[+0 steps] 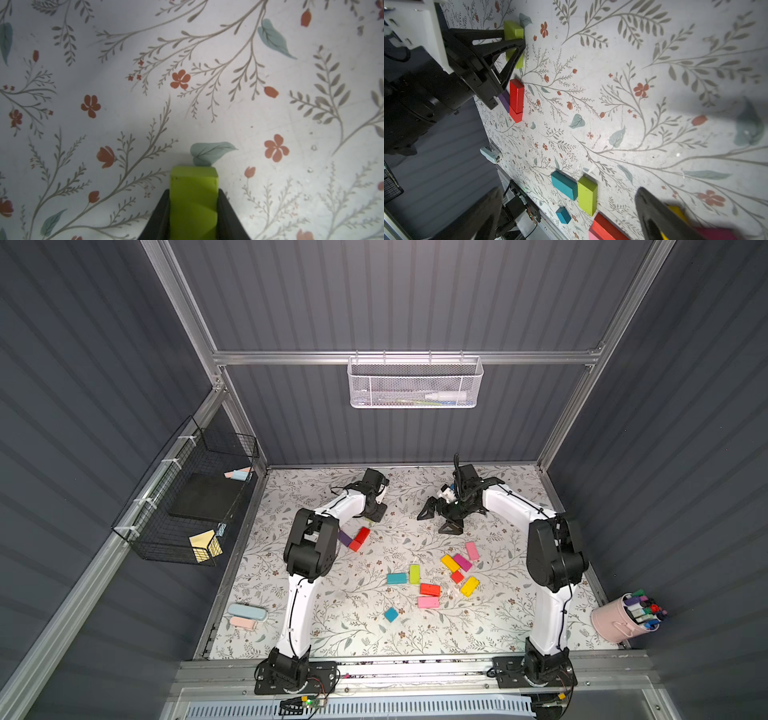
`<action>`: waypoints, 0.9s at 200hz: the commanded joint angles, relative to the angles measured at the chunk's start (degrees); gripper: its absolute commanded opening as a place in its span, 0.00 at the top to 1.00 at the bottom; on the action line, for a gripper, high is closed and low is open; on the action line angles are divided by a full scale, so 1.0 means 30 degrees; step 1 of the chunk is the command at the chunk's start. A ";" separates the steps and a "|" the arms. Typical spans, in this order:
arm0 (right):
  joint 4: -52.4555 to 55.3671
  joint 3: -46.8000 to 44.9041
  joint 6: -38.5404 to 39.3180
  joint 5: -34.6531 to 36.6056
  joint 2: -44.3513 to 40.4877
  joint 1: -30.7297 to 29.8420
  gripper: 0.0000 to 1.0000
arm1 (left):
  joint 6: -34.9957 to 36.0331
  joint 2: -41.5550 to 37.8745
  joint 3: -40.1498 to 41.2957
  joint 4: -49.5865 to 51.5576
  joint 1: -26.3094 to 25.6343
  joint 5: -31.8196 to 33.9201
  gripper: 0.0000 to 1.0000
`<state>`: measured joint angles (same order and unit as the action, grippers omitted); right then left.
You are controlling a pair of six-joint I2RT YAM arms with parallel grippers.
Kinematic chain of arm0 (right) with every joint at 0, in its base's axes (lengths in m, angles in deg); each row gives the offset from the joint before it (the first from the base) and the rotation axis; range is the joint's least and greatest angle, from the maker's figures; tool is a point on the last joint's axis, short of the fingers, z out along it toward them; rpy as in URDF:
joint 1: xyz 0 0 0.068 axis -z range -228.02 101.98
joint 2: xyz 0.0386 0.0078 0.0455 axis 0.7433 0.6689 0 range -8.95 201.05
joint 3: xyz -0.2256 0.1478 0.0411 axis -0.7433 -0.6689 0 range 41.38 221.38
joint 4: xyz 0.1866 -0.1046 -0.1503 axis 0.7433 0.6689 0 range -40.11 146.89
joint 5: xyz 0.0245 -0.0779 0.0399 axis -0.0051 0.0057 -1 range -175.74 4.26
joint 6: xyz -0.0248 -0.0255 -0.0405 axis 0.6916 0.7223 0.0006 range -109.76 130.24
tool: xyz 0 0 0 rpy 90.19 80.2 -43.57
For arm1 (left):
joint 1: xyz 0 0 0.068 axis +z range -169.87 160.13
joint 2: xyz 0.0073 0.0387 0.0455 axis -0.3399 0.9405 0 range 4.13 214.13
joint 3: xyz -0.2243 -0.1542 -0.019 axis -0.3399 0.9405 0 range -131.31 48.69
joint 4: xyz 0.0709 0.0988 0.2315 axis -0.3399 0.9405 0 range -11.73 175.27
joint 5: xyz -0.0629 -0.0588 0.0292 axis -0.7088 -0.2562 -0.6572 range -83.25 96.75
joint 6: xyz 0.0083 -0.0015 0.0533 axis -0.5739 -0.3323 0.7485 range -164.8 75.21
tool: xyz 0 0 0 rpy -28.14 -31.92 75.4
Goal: Assemble the letter v with building blocks
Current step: Assemble the building block at the center of the board.
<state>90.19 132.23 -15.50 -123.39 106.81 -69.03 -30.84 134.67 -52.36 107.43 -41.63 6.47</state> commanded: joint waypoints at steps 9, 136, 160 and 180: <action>0.0086 -0.0026 -0.0238 0.0188 -0.0313 -0.0205 0.01 | -0.0199 0.0678 0.1754 0.2708 0.0020 -0.0778 0.75; -0.0007 0.0444 -0.0493 0.0408 -0.0039 -0.0748 0.01 | -0.0476 0.0096 0.3050 0.2291 0.0280 -0.0070 0.75; 0.0006 0.0537 -0.0525 0.0428 0.0025 -0.0784 0.01 | -0.0433 0.0036 0.3216 0.2230 0.0354 -0.0042 0.75; 0.0045 0.0544 -0.0481 0.0416 0.0054 -0.0802 0.01 | -0.0473 0.0053 0.3299 0.2311 0.0376 -0.0072 0.75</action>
<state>90.17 132.27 -16.72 -122.74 106.81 -71.04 -31.71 131.31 -46.62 105.60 -41.08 5.21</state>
